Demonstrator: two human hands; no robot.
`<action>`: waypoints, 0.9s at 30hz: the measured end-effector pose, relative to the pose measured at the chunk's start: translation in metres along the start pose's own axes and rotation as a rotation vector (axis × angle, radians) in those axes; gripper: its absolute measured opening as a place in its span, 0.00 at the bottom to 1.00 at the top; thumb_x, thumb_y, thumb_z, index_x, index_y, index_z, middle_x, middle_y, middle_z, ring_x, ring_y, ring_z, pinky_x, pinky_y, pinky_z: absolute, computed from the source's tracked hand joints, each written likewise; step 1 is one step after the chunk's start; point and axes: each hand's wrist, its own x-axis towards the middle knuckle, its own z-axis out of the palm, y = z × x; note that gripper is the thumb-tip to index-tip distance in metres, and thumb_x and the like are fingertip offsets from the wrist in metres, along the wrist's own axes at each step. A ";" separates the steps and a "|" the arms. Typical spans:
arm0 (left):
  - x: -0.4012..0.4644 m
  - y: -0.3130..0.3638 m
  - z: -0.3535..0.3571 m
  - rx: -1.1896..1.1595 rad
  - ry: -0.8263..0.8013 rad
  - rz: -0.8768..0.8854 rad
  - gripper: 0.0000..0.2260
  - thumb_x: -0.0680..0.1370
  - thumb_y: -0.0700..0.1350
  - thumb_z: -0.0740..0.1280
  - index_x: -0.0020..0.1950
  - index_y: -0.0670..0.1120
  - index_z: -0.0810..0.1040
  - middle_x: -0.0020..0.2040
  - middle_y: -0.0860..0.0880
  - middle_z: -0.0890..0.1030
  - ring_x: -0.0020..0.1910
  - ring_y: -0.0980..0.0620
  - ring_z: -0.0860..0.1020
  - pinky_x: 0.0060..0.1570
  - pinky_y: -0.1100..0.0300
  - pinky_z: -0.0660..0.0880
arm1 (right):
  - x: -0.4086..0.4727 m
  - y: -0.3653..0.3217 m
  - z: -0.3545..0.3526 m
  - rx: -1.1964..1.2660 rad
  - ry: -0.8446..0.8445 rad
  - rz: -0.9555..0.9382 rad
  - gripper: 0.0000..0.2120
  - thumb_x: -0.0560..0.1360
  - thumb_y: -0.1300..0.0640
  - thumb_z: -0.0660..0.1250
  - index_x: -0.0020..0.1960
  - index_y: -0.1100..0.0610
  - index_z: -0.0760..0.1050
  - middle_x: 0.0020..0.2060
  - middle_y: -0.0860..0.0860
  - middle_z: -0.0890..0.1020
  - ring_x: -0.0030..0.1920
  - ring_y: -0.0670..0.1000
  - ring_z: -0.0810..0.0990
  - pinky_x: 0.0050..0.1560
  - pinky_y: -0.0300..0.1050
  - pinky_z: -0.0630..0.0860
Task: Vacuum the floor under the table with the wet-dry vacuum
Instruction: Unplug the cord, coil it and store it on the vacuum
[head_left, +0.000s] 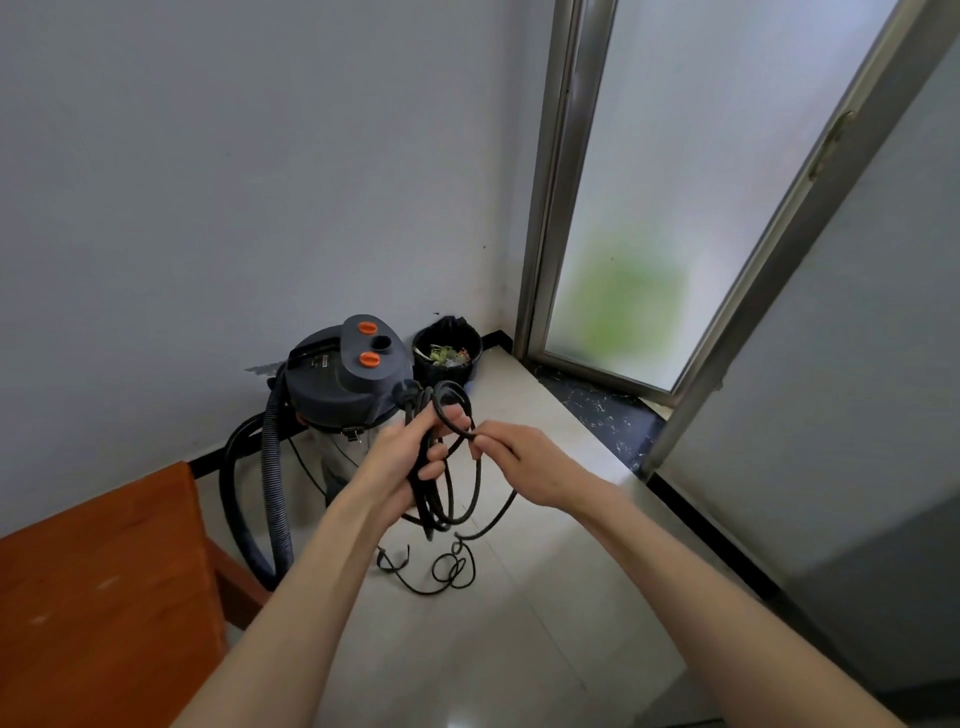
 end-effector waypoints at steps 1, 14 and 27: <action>0.000 0.002 0.001 0.000 0.001 0.013 0.12 0.80 0.45 0.62 0.52 0.36 0.77 0.42 0.43 0.81 0.22 0.59 0.65 0.17 0.69 0.60 | 0.000 -0.002 0.000 -0.003 -0.020 0.006 0.11 0.82 0.61 0.55 0.43 0.56 0.72 0.32 0.41 0.70 0.35 0.40 0.69 0.39 0.30 0.64; -0.016 0.016 -0.003 0.130 -0.171 0.101 0.13 0.81 0.48 0.58 0.41 0.42 0.71 0.25 0.50 0.71 0.19 0.59 0.62 0.16 0.70 0.59 | 0.001 -0.005 0.023 0.558 -0.010 0.250 0.10 0.79 0.56 0.64 0.59 0.52 0.75 0.42 0.49 0.78 0.36 0.46 0.76 0.32 0.39 0.76; -0.020 0.019 -0.025 0.204 -0.166 0.084 0.16 0.80 0.51 0.57 0.35 0.45 0.68 0.19 0.52 0.62 0.27 0.54 0.71 0.37 0.60 0.74 | 0.013 0.011 -0.041 0.252 0.345 0.260 0.09 0.73 0.60 0.70 0.38 0.49 0.75 0.28 0.44 0.73 0.30 0.43 0.69 0.35 0.38 0.68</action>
